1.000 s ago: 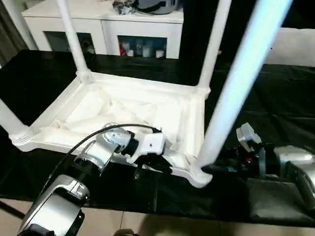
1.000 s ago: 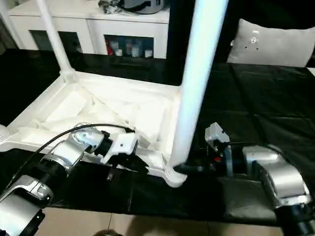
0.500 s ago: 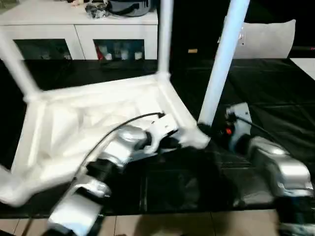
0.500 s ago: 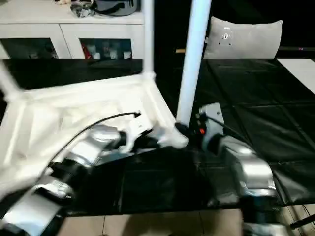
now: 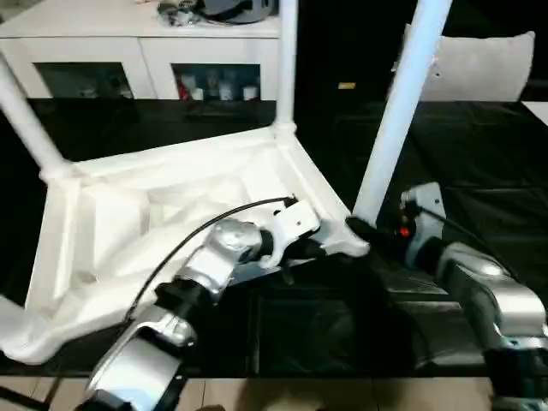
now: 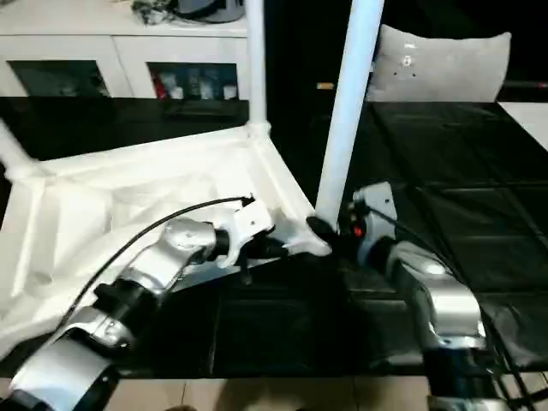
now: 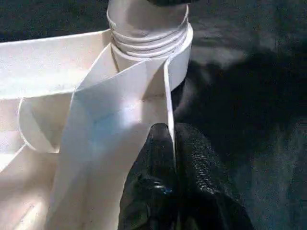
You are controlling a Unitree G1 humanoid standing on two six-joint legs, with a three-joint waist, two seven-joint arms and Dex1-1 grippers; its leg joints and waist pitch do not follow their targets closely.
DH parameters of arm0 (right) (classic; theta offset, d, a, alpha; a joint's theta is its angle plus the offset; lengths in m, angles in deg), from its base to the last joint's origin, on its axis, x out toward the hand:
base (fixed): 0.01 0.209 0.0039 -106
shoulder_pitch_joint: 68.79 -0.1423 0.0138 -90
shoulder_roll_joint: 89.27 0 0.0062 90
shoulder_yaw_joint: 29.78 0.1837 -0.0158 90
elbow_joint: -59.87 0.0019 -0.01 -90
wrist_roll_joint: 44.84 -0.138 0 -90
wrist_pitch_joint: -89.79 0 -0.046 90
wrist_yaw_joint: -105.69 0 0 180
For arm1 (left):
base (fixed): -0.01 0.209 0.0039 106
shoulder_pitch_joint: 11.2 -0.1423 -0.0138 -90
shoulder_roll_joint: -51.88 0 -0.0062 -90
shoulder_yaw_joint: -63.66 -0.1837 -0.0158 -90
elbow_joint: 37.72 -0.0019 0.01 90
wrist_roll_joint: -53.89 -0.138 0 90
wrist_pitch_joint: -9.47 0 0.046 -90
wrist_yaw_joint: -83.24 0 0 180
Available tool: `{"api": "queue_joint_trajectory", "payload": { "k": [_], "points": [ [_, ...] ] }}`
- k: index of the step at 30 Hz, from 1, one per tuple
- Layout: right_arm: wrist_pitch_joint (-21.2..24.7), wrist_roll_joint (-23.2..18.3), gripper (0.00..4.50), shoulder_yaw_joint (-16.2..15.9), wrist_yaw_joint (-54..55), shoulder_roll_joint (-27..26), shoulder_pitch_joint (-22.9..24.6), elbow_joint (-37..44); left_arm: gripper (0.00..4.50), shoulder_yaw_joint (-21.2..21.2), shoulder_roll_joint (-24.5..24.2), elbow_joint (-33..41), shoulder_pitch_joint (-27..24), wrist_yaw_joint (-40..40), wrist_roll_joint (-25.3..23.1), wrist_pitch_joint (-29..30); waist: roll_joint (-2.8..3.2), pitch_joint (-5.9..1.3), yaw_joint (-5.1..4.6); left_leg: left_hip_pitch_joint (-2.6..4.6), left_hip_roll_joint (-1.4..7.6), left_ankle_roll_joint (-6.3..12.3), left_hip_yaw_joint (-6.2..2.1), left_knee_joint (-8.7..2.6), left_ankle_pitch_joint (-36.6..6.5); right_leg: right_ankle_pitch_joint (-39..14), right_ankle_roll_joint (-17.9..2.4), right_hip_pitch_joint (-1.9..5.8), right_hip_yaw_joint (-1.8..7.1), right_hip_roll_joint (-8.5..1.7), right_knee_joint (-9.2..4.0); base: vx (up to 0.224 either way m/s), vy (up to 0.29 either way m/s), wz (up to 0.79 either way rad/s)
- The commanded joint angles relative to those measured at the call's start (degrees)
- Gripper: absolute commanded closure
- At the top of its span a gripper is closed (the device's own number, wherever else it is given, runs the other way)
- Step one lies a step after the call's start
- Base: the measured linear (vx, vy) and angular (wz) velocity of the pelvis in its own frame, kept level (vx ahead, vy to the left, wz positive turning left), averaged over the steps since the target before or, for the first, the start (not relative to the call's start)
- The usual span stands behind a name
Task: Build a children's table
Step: Rotate leg to tighten
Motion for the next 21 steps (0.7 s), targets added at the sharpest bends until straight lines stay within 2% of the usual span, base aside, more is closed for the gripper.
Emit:
{"api": "queue_joint_trajectory", "payload": {
  "k": [1, 2, 4, 7, 11, 12, 13, 16, 17, 19, 21],
  "points": [
    [-4.19, -0.23, 0.77, -2.09, -8.93, 3.96, 0.92, 2.24, 4.50, -2.06, -1.70, 3.31, -0.22, 8.45, 2.13, -5.31, -1.08, -3.61, 0.63, 0.18, 4.14, 5.44, -1.35, -3.62, -6.34, -18.46, -4.07, 3.48, 4.64, -5.85, -4.26, 0.000, 0.000, 0.00],
    [-5.54, -0.05, 0.67, -3.01, -11.82, 5.66, 1.27, 2.34, 4.50, -2.89, -2.69, 3.39, -0.29, 10.53, 1.98, -6.26, -1.28, -3.59, 0.68, 0.19, 4.33, 5.33, -1.42, -3.73, -6.46, -18.75, -3.88, 3.44, 4.69, -5.86, -4.22, 0.000, 0.000, 0.00],
    [-6.79, 0.20, 0.67, -3.86, -14.18, 7.00, 1.52, 2.20, 4.50, -3.69, -3.51, 3.07, -0.19, 11.99, 1.59, -7.60, -1.23, -3.57, 1.06, 0.42, 4.48, 5.02, -1.40, -3.77, -6.77, -19.30, -3.85, 3.16, 4.68, -5.78, -4.31, 0.000, 0.000, 0.00],
    [-7.40, -1.71, 0.67, -5.47, -21.47, 9.89, 1.95, 2.13, 4.50, -5.09, -5.24, 2.06, 0.29, 15.66, 0.93, -9.93, -1.13, -3.65, 1.71, 0.50, 4.79, 5.05, -1.43, -3.73, -6.56, -17.34, -5.07, 3.11, 4.79, -5.83, -3.88, 0.000, 0.000, 0.00],
    [-8.79, -2.85, 1.01, -6.11, -25.52, 11.12, 1.91, 2.16, 4.50, -5.82, -6.15, 1.70, 0.59, 18.79, 0.97, -11.71, -1.31, -3.77, 2.48, 0.30, 4.78, 5.40, -1.38, -3.64, -5.68, -16.24, -5.43, 3.27, 4.90, -6.05, -3.57, 0.000, 0.000, 0.00],
    [-8.65, -4.16, 1.04, -6.67, -28.84, 12.12, 1.63, 1.97, 4.50, -6.73, -7.28, 2.32, 0.50, 22.82, 1.50, -12.48, -1.33, -3.71, 2.66, 0.36, 4.78, 5.22, -1.35, -3.67, -5.49, -16.58, -5.38, 3.15, 4.92, -6.04, -3.58, 0.000, 0.000, 0.00],
    [-8.65, -4.16, 1.21, -6.67, -28.84, 12.12, 1.63, 1.97, 4.50, -6.73, -7.28, 2.32, 0.50, 22.82, 1.50, -12.48, -1.61, -3.78, 2.89, 0.25, 4.66, 5.46, -1.31, -3.63, -5.29, -17.06, -5.10, 3.35, 4.89, -6.01, -3.48, 0.000, 0.000, 0.00],
    [-8.44, -4.72, 1.42, -7.81, -32.14, 13.15, 1.44, 1.75, 4.50, -7.48, -8.15, 2.46, 0.63, 25.12, 1.56, -13.49, -1.41, -3.71, 2.98, 0.34, 4.90, 5.37, -1.43, -3.70, -5.41, -17.48, -5.11, 3.14, 4.82, -5.97, -3.54, 0.000, 0.000, 0.00],
    [-8.46, -4.59, 1.47, -9.20, -34.38, 13.97, 1.45, 1.62, 4.50, -7.85, -8.56, 2.02, 0.89, 26.03, 1.44, -14.33, -1.42, -3.71, 2.99, 0.33, 4.89, 5.08, -1.45, -3.71, -5.80, -17.79, -5.09, 3.17, 4.78, -6.00, -3.60, 0.000, 0.000, 0.00],
    [-8.47, -4.31, 1.78, -10.11, -35.45, 14.50, 1.58, 1.67, 4.50, -7.93, -8.70, 1.77, 1.00, 26.31, 1.41, -14.63, -1.49, -3.69, 3.01, 0.32, 4.82, 4.74, -1.41, -3.72, -6.02, -18.31, -4.98, 3.18, 4.81, -6.03, -3.71, 0.000, 0.000, 0.00],
    [-8.41, -4.18, 1.87, -10.83, -36.53, 14.85, 1.65, 1.37, 4.50, -7.89, -8.78, 1.47, 1.08, 26.45, 1.37, -14.93, -1.60, -3.67, 3.05, 0.33, 4.75, 4.49, -1.38, -3.74, -6.04, -19.04, -4.62, 3.20, 4.80, -5.99, -3.77, 0.000, 0.000, 0.00]
  ]
}}
